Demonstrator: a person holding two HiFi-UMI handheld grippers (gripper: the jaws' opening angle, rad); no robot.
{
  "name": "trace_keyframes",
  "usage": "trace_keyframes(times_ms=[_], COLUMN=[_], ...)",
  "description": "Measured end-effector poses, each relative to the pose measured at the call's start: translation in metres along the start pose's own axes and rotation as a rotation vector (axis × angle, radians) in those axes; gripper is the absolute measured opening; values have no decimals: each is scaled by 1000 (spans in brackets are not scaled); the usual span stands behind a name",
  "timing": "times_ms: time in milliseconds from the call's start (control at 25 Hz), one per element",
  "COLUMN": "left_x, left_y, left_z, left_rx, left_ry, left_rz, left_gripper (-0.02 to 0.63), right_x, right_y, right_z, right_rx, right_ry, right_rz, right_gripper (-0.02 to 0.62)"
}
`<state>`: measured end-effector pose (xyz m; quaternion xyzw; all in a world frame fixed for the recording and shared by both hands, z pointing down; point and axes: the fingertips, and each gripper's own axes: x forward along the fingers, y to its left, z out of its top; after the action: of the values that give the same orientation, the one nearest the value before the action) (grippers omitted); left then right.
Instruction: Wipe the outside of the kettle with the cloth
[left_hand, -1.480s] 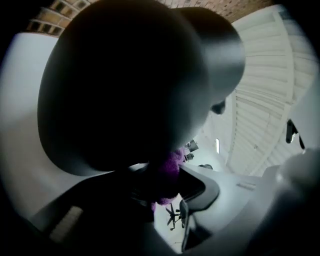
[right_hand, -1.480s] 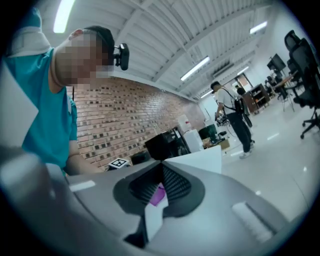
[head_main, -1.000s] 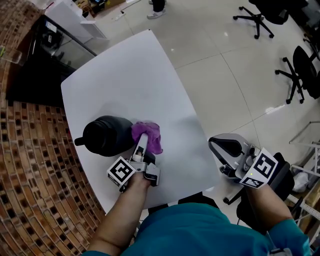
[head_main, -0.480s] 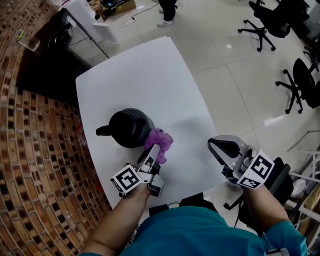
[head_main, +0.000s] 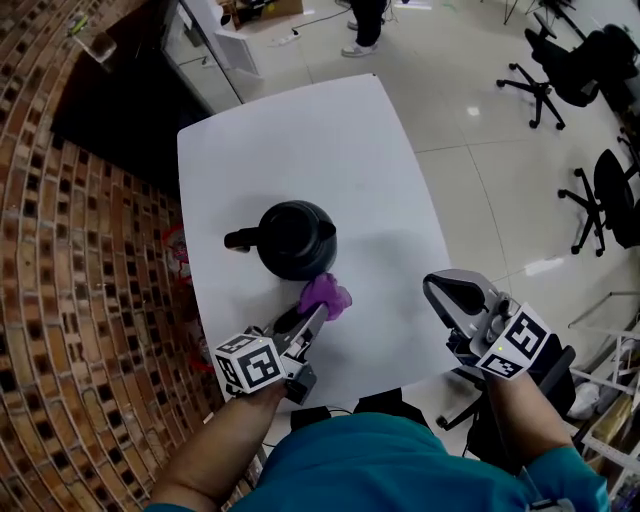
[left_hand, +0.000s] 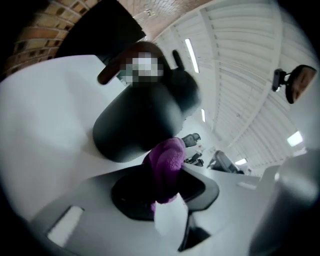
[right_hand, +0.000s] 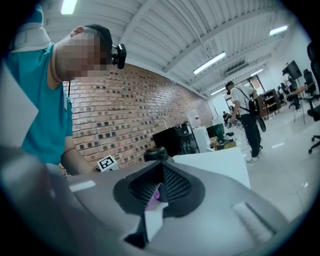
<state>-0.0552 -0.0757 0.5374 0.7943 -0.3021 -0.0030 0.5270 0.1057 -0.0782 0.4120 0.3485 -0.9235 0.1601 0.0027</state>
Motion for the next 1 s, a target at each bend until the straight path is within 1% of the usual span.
trace_keyframes(times_ms=[80, 160, 240, 360, 440, 560, 600, 680, 760, 840, 920, 1000], left_x=[-20, -31, -30, -18, -10, -8, -11, -24, -43, -59, -62, -54], left_y=[-20, -20, -6, 21, 46, 78, 82, 76, 57, 40, 33, 37], left_z=[14, 29, 36, 22, 9, -1, 1, 12, 35, 62, 80, 85], left_rx=[41, 69, 83, 96, 83, 26, 20, 31, 57, 106, 170, 213], left_ry=[-13, -22, -14, 37, 72, 92, 96, 98, 80, 57, 59, 76], left_rz=[-39, -37, -18, 21, 65, 119, 129, 125, 99, 81, 87, 102], left_gripper=[118, 118, 118, 118, 118, 118, 118, 118, 118, 118, 118, 118], right_x=[6, 12, 18, 25, 31, 37, 38, 39, 41, 44, 49, 53], right_y=[6, 10, 12, 16, 19, 23, 24, 26, 27, 30, 34, 37], right_z=[4, 5, 3, -4, -6, -5, -5, -2, 3, 8, 13, 15], right_rx=[-3, -9, -12, -7, -10, -15, -18, -23, -25, -29, -36, -42], right_ry=[-2, 1, 13, 38, 47, 57, 61, 65, 61, 53, 48, 49], right_rz=[10, 20, 29, 41, 49, 54, 55, 55, 57, 65, 77, 86], right_gripper=[3, 3, 3, 3, 3, 3, 3, 3, 3, 3, 3, 3])
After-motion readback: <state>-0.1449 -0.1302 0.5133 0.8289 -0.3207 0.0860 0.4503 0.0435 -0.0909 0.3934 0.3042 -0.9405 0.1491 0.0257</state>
